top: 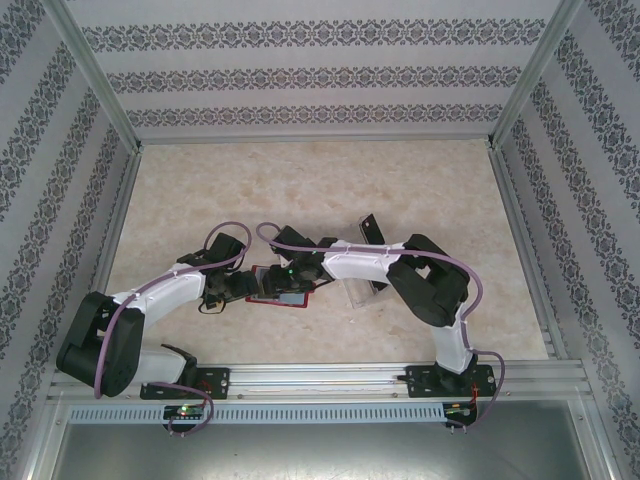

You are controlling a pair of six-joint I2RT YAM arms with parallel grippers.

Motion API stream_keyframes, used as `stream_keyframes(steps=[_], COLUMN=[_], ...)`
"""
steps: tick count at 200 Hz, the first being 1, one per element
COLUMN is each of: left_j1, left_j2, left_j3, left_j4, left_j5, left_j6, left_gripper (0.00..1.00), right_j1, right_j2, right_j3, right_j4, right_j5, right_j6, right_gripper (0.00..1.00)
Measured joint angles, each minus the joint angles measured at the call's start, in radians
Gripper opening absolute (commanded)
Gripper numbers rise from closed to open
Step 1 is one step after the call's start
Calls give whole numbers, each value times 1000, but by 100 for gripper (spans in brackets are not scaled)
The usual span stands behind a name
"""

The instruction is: Put the credit cards into the card holder

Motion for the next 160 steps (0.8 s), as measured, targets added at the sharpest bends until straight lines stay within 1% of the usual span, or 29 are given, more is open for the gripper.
stream_keyframes(steps=[34,93,160], left_j1=[0,0,-2], left_j2=[-1,-1,0], left_j3=[0,0,-2], left_j4=[0,0,0], left_j5=[0,0,-6], left_j6=[-1,-1,0], left_gripper=[84,84,84], right_j1=[0,0,33], right_j2=[-11,-11,27], right_j3=[-3,1,77], right_j4=[-9,-10,-26], right_j5=[12,15,23], right_j6=[0,0,-1], right_gripper=[46,42,41])
